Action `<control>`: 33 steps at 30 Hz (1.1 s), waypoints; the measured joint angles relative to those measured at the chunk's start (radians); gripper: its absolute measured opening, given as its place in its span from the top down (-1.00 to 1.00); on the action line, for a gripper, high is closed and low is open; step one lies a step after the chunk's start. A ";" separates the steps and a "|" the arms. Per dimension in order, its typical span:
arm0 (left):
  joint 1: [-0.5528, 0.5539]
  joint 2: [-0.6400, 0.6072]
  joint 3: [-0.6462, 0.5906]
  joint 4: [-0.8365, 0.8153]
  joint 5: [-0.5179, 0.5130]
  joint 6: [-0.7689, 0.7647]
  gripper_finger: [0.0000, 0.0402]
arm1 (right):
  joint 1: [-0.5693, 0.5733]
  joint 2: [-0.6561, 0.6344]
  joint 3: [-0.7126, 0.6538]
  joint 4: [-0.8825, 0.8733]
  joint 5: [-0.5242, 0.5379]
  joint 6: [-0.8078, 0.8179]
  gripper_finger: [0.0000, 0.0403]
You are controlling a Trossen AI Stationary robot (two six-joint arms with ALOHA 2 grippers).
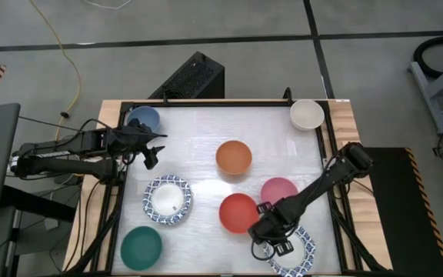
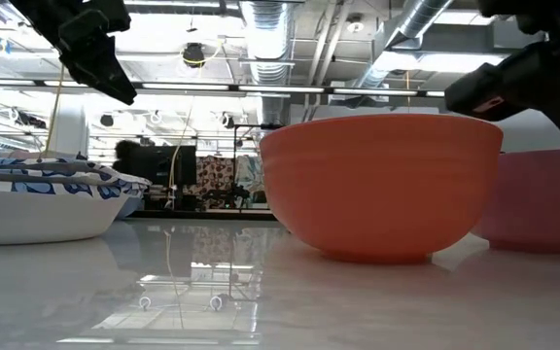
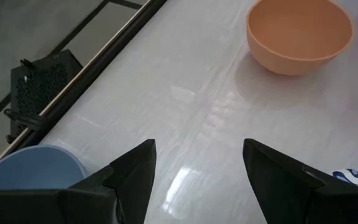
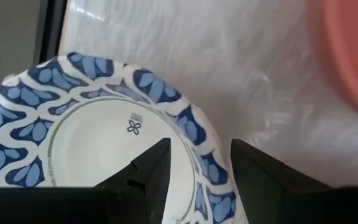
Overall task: Nest bowls inside each other
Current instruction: Stack the bottom white patterned bowl on top of the other top white patterned bowl
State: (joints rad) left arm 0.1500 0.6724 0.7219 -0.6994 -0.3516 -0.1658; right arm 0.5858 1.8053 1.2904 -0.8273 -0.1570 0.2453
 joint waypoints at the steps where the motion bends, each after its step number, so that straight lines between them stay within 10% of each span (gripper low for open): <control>1: 0.000 0.000 0.000 0.000 0.000 0.000 -0.16 | -0.003 0.000 -0.004 0.000 -0.001 -0.004 0.07; 10: 0.000 0.000 0.000 -0.002 0.000 -0.005 -0.16 | -0.021 0.041 -0.010 0.012 -0.014 -0.057 0.18; 19: 0.000 0.000 0.000 -0.009 0.006 -0.003 -0.16 | -0.040 0.061 0.021 -0.049 -0.066 -0.024 0.72; 33: 0.000 0.000 0.000 -0.021 0.006 0.004 -0.16 | -0.132 0.058 0.485 -0.321 -0.078 0.008 0.96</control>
State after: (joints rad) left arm 0.1499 0.6720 0.7219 -0.7209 -0.3460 -0.1619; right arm 0.4535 1.8637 1.7751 -1.1482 -0.2350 0.2534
